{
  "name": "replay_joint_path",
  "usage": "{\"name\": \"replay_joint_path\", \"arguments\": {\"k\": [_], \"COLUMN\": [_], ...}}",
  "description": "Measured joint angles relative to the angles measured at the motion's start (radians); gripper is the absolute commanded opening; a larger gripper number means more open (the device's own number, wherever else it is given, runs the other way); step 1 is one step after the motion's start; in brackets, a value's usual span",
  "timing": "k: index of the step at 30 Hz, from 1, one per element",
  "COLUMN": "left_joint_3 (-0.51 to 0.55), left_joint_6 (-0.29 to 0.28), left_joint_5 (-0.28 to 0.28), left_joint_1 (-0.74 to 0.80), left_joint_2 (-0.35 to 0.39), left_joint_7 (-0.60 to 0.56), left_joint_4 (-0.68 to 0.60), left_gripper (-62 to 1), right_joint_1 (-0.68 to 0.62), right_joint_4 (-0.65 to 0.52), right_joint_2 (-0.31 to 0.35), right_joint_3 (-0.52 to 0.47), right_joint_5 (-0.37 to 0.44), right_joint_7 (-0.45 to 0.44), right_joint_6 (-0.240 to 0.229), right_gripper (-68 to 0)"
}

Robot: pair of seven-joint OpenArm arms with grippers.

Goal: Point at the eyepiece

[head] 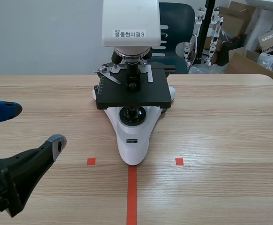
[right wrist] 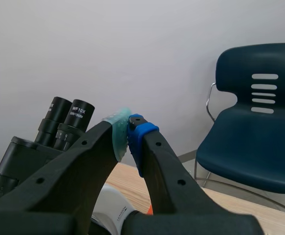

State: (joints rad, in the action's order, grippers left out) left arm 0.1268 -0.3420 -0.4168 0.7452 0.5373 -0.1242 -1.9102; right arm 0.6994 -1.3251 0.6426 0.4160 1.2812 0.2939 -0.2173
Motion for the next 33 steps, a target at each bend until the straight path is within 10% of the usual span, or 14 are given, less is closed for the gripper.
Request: {"name": "replay_joint_path", "arguments": {"k": [33], "left_joint_3": [0.000], "left_joint_6": [0.000], "left_joint_5": [0.000], "left_joint_1": [0.000], "left_joint_2": [0.000], "left_joint_7": [0.000], "left_joint_4": [0.000], "left_gripper": [1.4], "right_joint_1": [0.019], "right_joint_4": [0.000], "right_joint_2": [-0.066], "right_joint_3": [0.110], "right_joint_5": [0.006], "right_joint_7": [0.048], "right_joint_6": [-0.051], "right_gripper": [-66.7]}}
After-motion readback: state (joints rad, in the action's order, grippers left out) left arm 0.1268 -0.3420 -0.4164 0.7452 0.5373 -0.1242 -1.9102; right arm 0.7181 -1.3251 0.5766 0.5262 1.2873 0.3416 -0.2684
